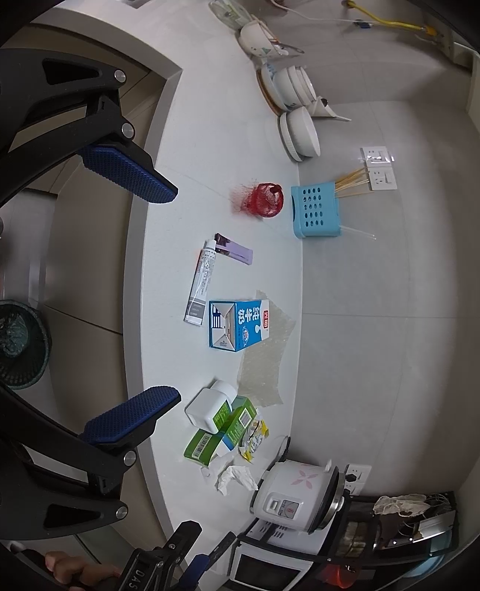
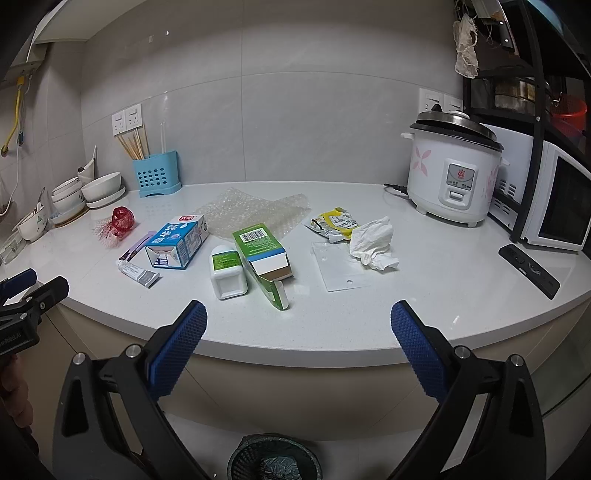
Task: Collect trash
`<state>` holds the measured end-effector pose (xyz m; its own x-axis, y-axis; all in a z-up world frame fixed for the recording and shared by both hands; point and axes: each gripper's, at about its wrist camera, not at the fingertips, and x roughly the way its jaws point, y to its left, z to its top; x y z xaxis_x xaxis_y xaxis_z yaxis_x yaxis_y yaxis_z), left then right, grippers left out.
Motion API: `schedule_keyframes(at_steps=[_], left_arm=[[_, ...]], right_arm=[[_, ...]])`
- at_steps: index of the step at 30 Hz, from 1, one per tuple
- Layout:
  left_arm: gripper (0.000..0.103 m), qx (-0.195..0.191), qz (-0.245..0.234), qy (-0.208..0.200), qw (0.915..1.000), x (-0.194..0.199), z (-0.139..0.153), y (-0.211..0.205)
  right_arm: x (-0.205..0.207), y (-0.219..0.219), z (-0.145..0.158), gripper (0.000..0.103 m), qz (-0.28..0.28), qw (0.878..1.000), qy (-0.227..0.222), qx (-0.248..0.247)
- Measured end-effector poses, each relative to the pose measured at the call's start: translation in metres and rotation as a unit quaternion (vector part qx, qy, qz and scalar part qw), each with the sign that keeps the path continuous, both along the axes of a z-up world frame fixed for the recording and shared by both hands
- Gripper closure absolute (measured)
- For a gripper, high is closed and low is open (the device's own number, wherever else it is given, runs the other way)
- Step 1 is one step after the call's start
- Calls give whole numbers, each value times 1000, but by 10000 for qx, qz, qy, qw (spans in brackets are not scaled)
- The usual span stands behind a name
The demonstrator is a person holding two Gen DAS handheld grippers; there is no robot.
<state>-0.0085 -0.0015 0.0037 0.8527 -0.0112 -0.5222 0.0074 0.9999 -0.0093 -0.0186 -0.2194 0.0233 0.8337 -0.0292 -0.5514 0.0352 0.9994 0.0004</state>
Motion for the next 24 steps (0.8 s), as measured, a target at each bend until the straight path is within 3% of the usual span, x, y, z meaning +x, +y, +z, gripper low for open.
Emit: schedule_keyframes(at_steps=[13,18,24], left_arm=[[6,-39,133,227,9996,26,4,16],[6,17,277,493,9984,64,9,32],[6,234,372,952,9945,122,3,39]], right_arm=[[21,0,8,7,169,9997,86,-123],[60,-1,16,7,332,9981,324,-409],[119,6,11,7,734,9917,926,-498]])
